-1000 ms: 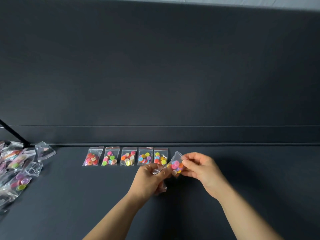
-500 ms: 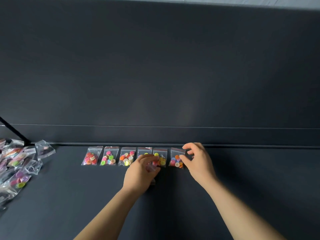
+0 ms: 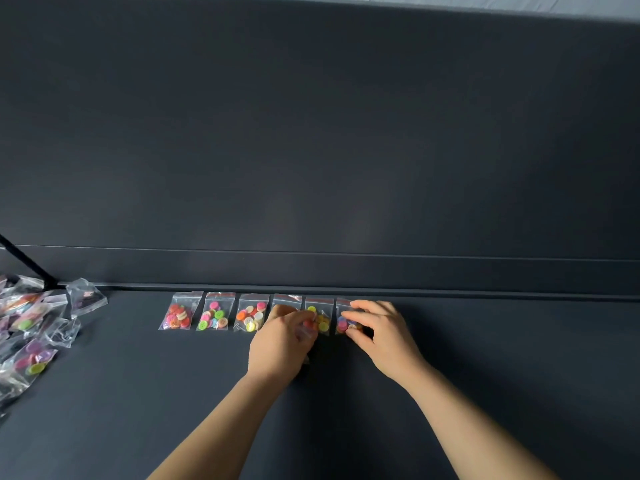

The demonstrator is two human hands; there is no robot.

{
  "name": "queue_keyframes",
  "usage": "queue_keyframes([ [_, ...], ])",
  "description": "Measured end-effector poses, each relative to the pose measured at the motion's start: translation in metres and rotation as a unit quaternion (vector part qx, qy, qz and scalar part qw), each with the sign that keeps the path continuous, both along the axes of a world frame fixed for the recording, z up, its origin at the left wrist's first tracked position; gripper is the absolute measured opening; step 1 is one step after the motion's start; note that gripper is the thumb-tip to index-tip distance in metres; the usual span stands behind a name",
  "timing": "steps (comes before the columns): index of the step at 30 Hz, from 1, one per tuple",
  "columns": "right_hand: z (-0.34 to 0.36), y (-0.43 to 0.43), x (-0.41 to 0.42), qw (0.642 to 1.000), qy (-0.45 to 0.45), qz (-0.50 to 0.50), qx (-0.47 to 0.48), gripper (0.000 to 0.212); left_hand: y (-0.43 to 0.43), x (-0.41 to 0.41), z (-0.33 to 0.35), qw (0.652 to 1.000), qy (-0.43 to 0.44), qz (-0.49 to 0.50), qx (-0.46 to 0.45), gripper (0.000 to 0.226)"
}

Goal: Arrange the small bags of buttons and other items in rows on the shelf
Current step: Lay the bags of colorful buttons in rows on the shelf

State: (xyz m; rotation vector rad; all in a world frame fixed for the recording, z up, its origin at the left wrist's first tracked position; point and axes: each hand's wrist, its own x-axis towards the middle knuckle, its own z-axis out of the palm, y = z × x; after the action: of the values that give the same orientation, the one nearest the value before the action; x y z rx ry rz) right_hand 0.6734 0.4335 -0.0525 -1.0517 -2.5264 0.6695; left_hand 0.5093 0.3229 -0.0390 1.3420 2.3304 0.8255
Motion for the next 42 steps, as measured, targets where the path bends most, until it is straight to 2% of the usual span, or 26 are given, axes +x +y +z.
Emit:
queue_keyframes([
  [13, -0.003, 0.007, 0.001, 1.0, 0.001, 0.015, 0.007, 0.032, 0.008, 0.005, 0.0, 0.999, 0.045, 0.008, -0.017, 0.033],
  [16, 0.0, 0.007, 0.001, 1.0, -0.002, 0.013, -0.003, 0.035, 0.006, 0.005, 0.003, 1.0, 0.011, 0.009, -0.004, 0.035],
  [18, 0.006, 0.004, 0.003, 1.0, 0.015, 0.003, -0.006, 0.036, 0.001, 0.005, 0.007, 0.998, -0.057, 0.026, 0.032, 0.034],
  [19, 0.009, 0.002, 0.005, 0.999, 0.035, -0.008, -0.005, 0.034, -0.001, 0.007, 0.011, 0.987, -0.141, 0.043, 0.062, 0.031],
  [20, 0.015, -0.001, 0.007, 0.998, 0.063, -0.022, -0.016, 0.03, -0.003, 0.01, 0.016, 0.959, -0.259, 0.065, 0.093, 0.03],
  [22, 0.03, -0.01, 0.014, 0.984, 0.129, -0.043, -0.116, 0.016, -0.008, 0.019, 0.032, 0.862, -0.481, 0.084, 0.135, 0.02],
  [24, 0.047, -0.022, 0.02, 0.942, 0.184, -0.035, -0.277, 0.006, -0.008, 0.026, 0.041, 0.801, -0.572, 0.082, 0.156, 0.013],
  [26, 0.056, -0.031, 0.023, 0.913, 0.205, -0.025, -0.352, 0.009, -0.006, 0.034, 0.046, 0.767, -0.614, 0.067, 0.171, 0.014],
  [30, 0.06, -0.037, 0.025, 0.913, 0.221, -0.035, -0.342, 0.002, -0.003, 0.051, 0.046, 0.766, -0.619, 0.046, 0.167, 0.019],
  [32, 0.06, -0.034, 0.031, 0.916, 0.226, -0.048, -0.327, 0.008, -0.003, 0.054, 0.043, 0.77, -0.614, 0.042, 0.169, 0.024],
  [36, 0.061, -0.021, 0.044, 0.909, 0.248, -0.086, -0.325, 0.011, -0.006, 0.057, 0.041, 0.832, -0.541, 0.027, 0.122, 0.005],
  [38, 0.061, -0.018, 0.047, 0.901, 0.266, -0.097, -0.329, 0.008, -0.004, 0.062, 0.042, 0.854, -0.51, 0.022, 0.099, 0.01],
  [39, 0.063, -0.019, 0.047, 0.889, 0.282, -0.097, -0.348, 0.004, -0.003, 0.064, 0.041, 0.857, -0.505, 0.022, 0.1, 0.011],
  [41, 0.063, -0.022, 0.048, 0.861, 0.305, -0.09, -0.398, 0.012, 0.001, 0.068, 0.043, 0.851, -0.513, 0.028, 0.113, 0.01],
  [42, 0.06, -0.022, 0.049, 0.862, 0.301, -0.093, -0.397, 0.015, 0.003, 0.07, 0.043, 0.848, -0.516, 0.03, 0.117, 0.009],
])
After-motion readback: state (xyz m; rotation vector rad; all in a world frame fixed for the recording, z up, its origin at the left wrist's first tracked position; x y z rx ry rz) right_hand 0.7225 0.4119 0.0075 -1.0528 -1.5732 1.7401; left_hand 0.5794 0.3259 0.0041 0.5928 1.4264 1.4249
